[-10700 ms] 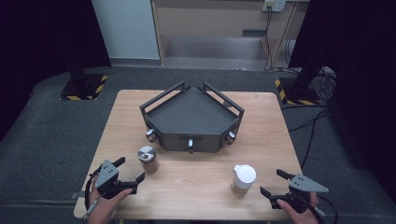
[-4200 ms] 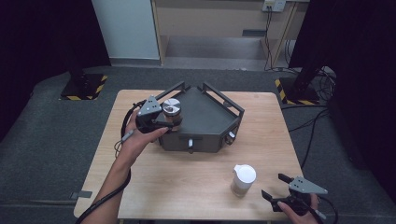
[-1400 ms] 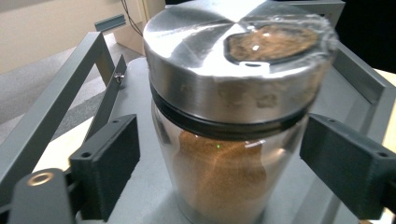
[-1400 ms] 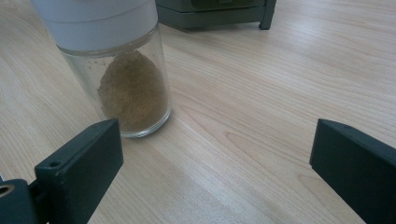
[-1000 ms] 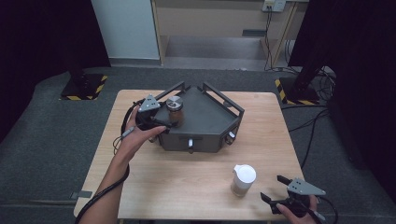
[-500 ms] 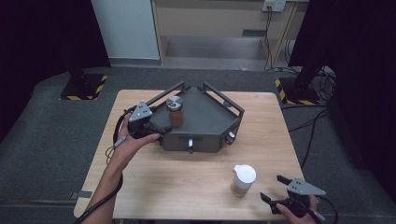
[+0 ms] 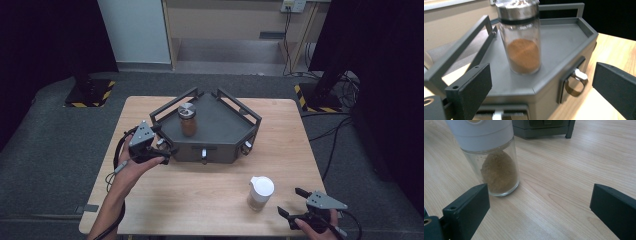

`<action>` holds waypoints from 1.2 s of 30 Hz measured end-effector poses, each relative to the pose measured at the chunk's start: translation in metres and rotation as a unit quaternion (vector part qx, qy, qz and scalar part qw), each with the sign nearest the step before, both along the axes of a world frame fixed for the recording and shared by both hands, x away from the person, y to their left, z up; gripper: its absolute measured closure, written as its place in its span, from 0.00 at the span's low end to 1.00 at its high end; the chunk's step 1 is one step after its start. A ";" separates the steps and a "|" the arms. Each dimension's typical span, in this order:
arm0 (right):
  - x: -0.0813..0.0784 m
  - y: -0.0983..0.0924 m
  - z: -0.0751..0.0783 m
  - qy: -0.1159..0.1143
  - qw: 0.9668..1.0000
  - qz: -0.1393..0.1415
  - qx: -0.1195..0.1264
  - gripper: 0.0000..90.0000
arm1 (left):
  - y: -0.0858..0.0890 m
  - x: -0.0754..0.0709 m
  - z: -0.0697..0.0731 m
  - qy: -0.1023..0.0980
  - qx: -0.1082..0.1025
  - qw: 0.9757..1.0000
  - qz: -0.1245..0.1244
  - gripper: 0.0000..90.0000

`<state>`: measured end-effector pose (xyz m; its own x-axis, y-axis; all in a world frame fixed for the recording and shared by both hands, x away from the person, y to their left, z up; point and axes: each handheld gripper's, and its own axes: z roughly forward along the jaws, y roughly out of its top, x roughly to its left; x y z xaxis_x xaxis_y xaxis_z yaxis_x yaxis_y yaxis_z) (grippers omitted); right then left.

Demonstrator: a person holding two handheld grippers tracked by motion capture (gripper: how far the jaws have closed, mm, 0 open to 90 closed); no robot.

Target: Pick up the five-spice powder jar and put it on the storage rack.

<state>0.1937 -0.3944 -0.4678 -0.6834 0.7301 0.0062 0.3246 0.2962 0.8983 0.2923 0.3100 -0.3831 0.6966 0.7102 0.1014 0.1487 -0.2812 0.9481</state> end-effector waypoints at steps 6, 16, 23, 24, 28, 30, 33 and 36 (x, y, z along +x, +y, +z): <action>0.000 0.001 0.000 -0.001 1.000 0.001 0.002 0.04 | 0.005 -0.015 -0.009 0.001 -0.003 1.000 0.004 0.02; -0.001 0.001 0.001 -0.004 1.000 0.001 0.000 0.04 | 0.015 -0.037 -0.030 0.014 -0.015 1.000 0.020 0.02; -0.001 0.001 0.001 -0.007 1.000 0.002 0.000 0.04 | 0.025 -0.054 -0.046 0.016 -0.016 0.999 0.038 0.02; -0.001 0.001 0.001 -0.007 1.000 0.002 0.000 0.04 | 0.027 -0.056 -0.048 0.017 -0.019 0.999 0.040 0.02; -0.001 0.002 0.002 -0.007 1.000 0.003 -0.003 0.04 | 0.030 -0.065 -0.057 0.022 -0.025 0.998 0.047 0.02; -0.001 0.003 0.002 -0.008 1.000 0.003 -0.004 0.04 | 0.031 -0.069 -0.060 0.026 -0.025 0.998 0.049 0.02; -0.001 0.003 0.002 -0.009 1.000 0.003 -0.007 0.04 | 0.029 -0.073 -0.060 0.028 -0.010 0.998 0.053 0.02; -0.001 0.002 0.002 -0.011 1.000 0.001 -0.004 0.04 | 0.030 -0.077 -0.060 0.028 -0.011 0.998 0.057 0.02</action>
